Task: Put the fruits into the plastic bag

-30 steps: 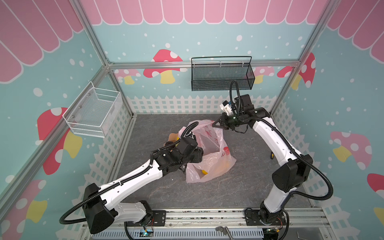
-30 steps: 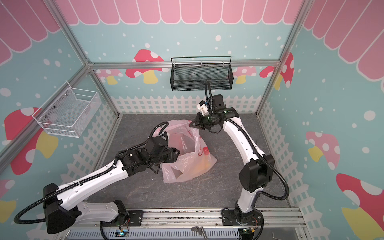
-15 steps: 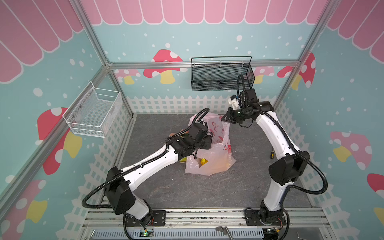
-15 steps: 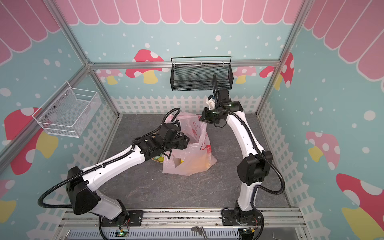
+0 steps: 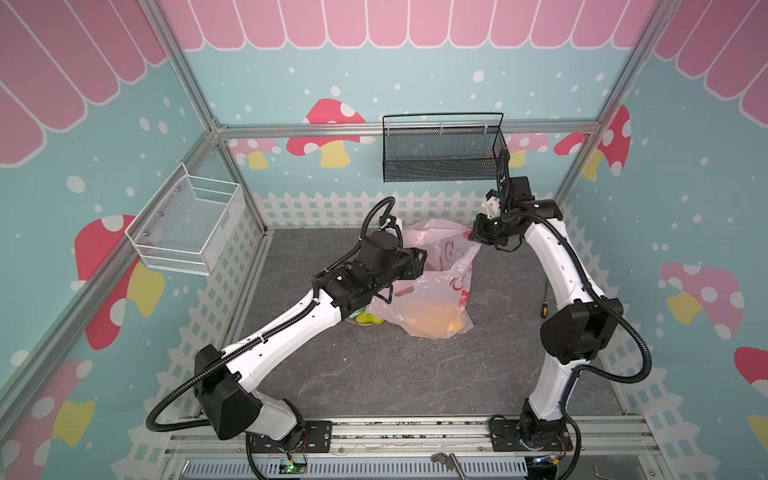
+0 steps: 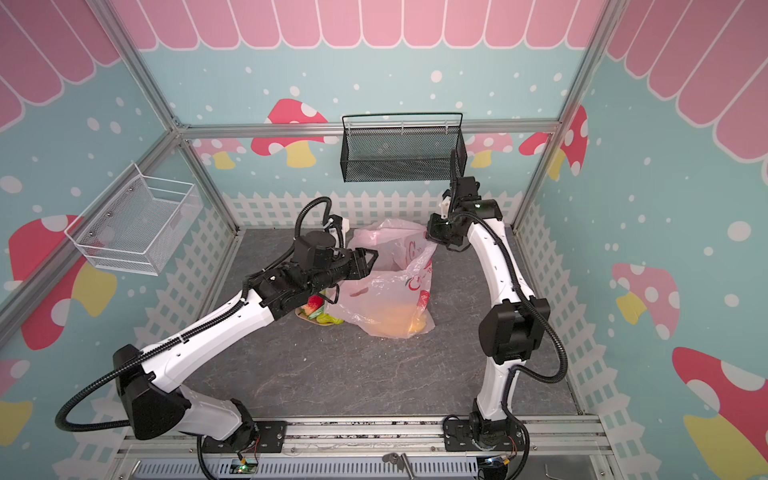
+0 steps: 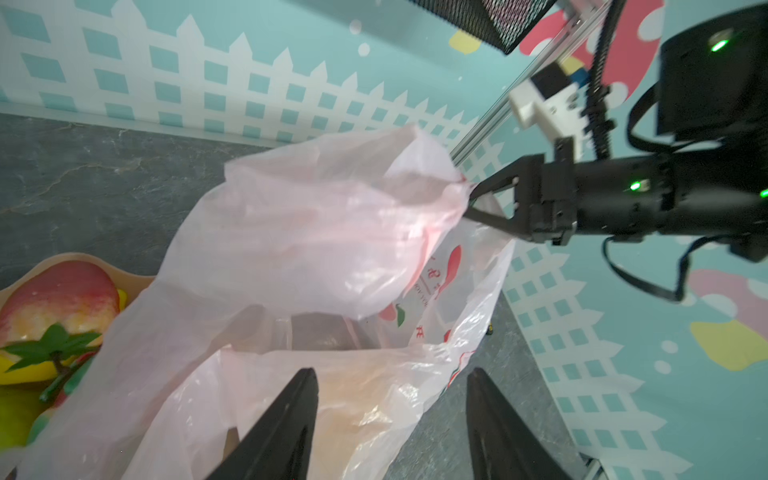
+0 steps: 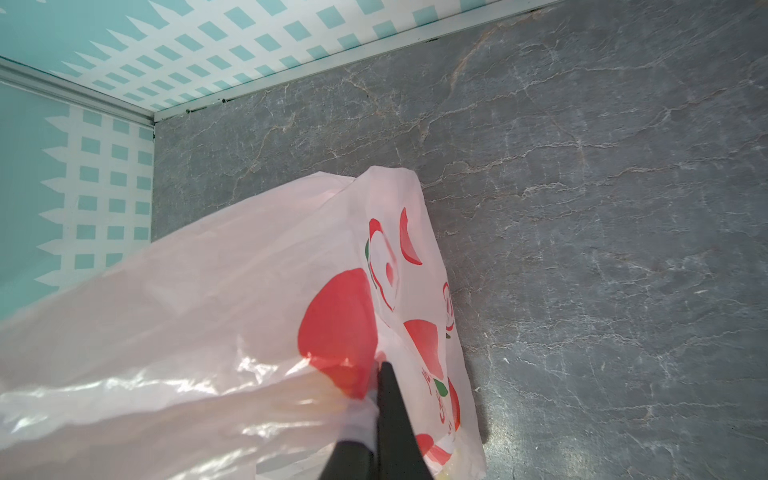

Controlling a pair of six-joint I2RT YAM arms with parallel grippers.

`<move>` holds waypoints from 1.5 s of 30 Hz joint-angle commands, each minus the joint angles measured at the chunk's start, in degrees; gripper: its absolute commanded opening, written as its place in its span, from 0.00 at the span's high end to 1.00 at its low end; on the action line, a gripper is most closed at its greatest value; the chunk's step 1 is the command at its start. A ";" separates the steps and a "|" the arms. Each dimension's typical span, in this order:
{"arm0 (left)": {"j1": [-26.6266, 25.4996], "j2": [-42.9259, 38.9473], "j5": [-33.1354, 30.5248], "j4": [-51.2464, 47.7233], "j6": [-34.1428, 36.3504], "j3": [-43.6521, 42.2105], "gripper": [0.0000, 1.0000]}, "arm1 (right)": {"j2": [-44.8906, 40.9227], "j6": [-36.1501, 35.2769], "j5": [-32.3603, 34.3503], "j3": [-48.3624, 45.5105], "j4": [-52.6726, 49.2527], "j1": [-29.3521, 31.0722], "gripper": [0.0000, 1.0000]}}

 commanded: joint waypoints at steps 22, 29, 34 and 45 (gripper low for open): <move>16.80 -17.90 3.18 -11.83 2.02 -16.34 0.40 | 0.93 -1.04 -0.74 2.20 -1.10 0.09 1.00; 10.81 -12.59 6.69 -11.06 0.83 -16.42 0.38 | 0.92 -1.14 -0.47 2.79 -2.23 0.04 0.99; 9.21 -11.68 8.09 -11.28 -0.41 -17.53 0.36 | 0.68 -1.05 -0.28 3.11 -2.31 0.10 0.99; 8.97 -6.41 7.67 -13.27 11.33 -15.59 0.34 | 0.36 -1.40 -0.35 3.15 -2.82 0.08 0.99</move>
